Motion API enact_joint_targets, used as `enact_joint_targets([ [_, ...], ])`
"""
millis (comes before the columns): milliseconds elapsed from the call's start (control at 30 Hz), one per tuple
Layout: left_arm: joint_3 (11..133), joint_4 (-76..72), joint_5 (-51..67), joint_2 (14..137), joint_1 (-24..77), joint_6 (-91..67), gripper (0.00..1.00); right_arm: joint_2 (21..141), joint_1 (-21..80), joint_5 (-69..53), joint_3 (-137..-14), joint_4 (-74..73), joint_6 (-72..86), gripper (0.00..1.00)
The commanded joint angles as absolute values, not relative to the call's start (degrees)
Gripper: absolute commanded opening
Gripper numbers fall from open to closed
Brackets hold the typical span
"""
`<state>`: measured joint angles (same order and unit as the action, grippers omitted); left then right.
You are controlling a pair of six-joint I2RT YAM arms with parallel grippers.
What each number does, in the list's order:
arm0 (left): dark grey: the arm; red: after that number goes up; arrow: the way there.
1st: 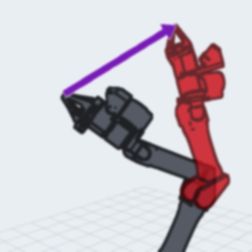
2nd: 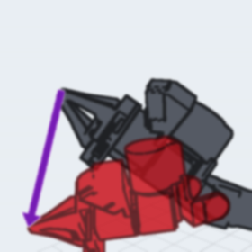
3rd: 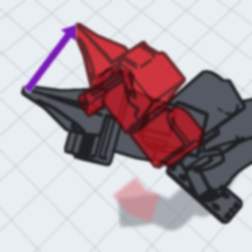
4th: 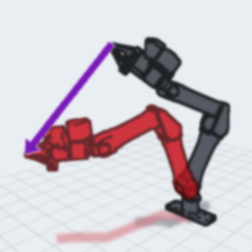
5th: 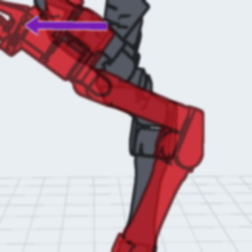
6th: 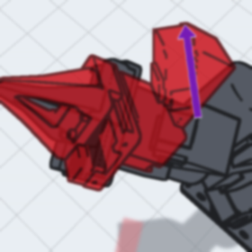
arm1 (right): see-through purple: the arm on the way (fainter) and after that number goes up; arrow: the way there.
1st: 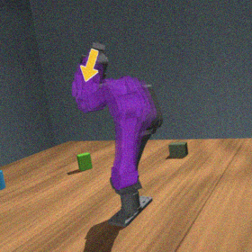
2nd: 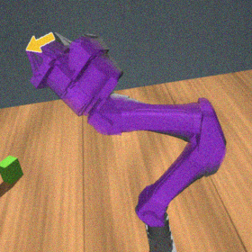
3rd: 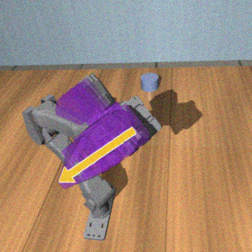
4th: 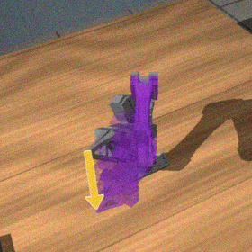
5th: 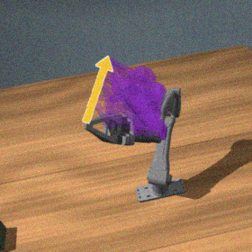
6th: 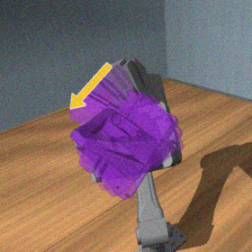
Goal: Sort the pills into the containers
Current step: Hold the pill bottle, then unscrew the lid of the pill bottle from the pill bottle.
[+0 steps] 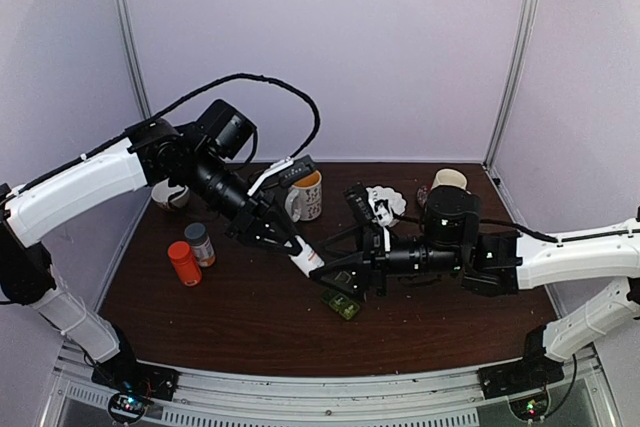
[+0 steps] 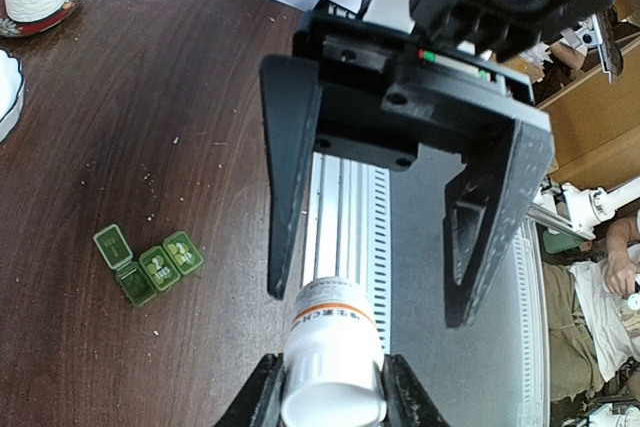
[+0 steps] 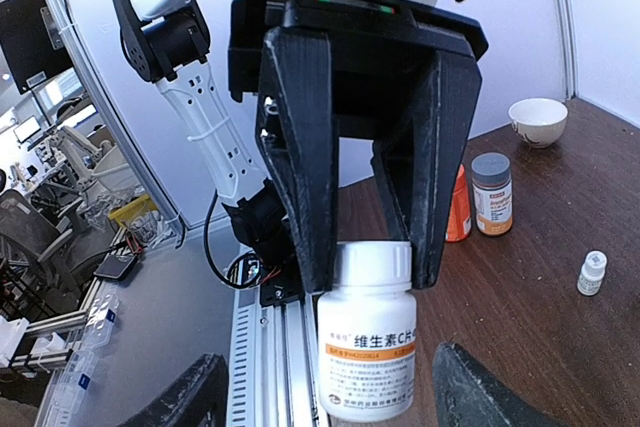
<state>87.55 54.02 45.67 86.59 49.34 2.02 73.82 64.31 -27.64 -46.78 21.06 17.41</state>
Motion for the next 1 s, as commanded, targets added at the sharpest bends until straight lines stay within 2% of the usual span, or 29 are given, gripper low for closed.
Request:
enact_joint_targets([
  [0,89.79,51.98,47.72,86.13,49.48,3.69,0.25,75.77,64.71,-28.92,-49.11,20.66,17.05,0.69],
  [200,89.81,51.51,48.33,86.49,49.46,3.87,0.25,77.53,64.71,-27.51,-50.35,20.72,17.42,0.57],
  [267,89.17,50.53,48.54,86.44,49.48,3.48,0.25,77.92,64.75,-27.13,-50.51,21.13,17.83,0.50],
  [333,88.68,49.79,48.50,86.43,49.48,3.15,0.25,78.27,64.82,-26.86,-50.67,21.39,18.10,0.38],
  [467,88.56,49.15,47.16,86.48,49.48,2.47,0.25,78.73,64.88,-26.06,-50.76,21.20,17.83,0.27],
  [533,88.46,48.77,47.00,86.43,49.47,1.73,0.24,78.62,65.11,-25.13,-50.80,20.55,17.11,0.18],
  [667,88.36,47.65,45.67,86.88,49.44,-1.56,0.24,77.93,65.55,-21.68,-50.75,18.79,15.05,0.12],
  [800,88.70,46.25,42.75,88.25,49.39,-10.63,0.25,76.95,67.40,-9.33,-52.07,12.36,10.36,0.03],
  [967,83.97,37.91,45.05,89.07,49.16,-23.81,0.26,75.77,71.08,8.83,-51.88,8.94,4.06,0.00],
])
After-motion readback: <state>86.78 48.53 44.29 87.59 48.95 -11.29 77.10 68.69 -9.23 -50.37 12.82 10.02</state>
